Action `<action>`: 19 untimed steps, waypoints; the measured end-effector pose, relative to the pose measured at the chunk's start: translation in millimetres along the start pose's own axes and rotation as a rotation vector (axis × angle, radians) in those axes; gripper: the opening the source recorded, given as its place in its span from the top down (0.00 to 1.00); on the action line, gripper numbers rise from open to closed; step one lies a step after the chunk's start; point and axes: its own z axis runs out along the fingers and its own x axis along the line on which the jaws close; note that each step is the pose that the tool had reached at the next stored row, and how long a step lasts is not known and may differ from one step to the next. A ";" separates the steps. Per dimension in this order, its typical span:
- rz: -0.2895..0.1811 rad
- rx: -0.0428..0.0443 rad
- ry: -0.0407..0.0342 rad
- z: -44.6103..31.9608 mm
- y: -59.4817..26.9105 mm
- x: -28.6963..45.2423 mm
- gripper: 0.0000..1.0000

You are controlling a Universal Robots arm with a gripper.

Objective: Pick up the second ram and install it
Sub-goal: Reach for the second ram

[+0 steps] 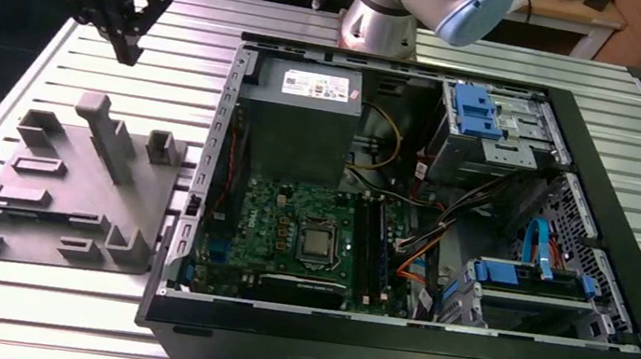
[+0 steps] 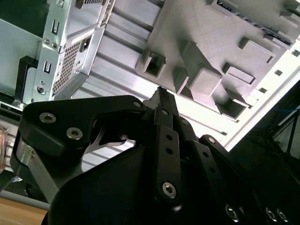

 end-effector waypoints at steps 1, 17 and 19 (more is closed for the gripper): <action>0.000 0.0000 0.0001 0.6 -0.3 0.8 0.93; 0.000 0.0002 0.0007 12.7 -8.9 29.8 0.93; 0.000 0.0002 0.0008 13.9 -11.1 34.3 0.93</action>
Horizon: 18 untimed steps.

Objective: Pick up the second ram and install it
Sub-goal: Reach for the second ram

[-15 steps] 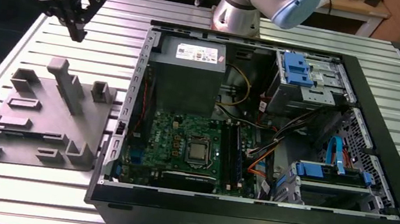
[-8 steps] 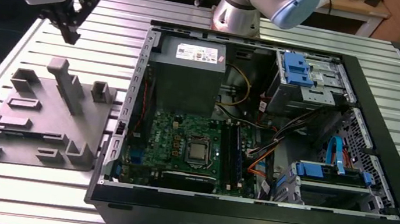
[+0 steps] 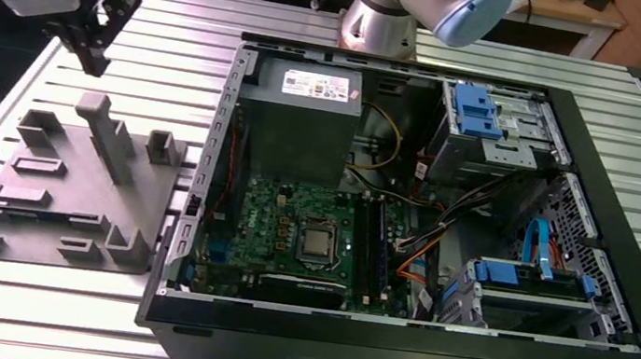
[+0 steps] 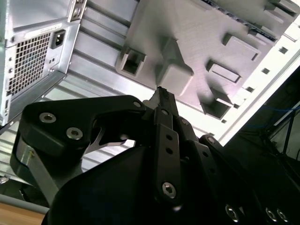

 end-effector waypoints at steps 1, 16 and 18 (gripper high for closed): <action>0.000 0.0000 -0.0001 0.6 -1.2 1.9 0.93; 0.000 0.0000 0.0000 10.8 -14.1 29.5 0.93; 0.000 -0.0001 -0.0001 12.4 -15.9 33.9 0.93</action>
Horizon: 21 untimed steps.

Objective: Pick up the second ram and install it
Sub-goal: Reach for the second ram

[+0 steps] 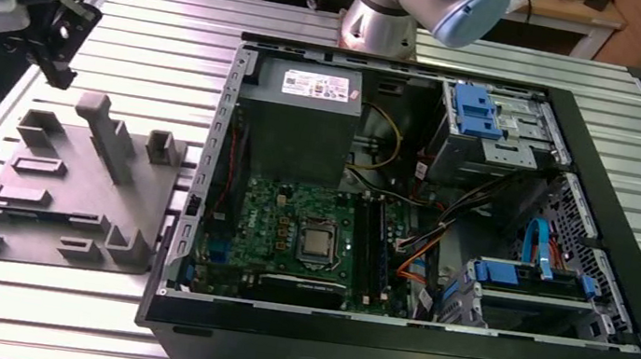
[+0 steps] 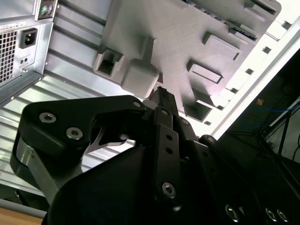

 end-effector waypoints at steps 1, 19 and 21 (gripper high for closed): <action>0.000 0.0001 0.0001 0.7 -1.0 2.6 0.93; 0.000 0.0003 0.0024 13.2 -29.2 23.2 0.93; 0.000 0.0003 0.0025 13.2 -29.3 23.2 0.93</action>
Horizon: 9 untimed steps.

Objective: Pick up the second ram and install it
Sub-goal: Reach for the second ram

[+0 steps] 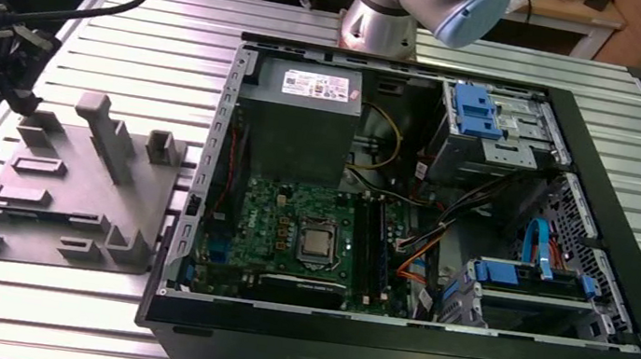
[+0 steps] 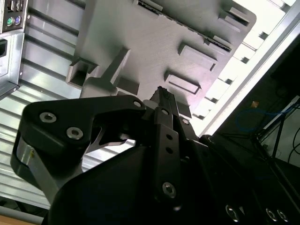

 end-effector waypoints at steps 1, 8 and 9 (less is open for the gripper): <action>0.000 0.0000 0.0000 0.0 0.0 0.0 0.93; 0.000 -0.0001 -0.0001 6.0 -8.3 -0.5 0.93; 0.000 -0.0001 -0.0002 7.1 -10.8 -0.7 0.93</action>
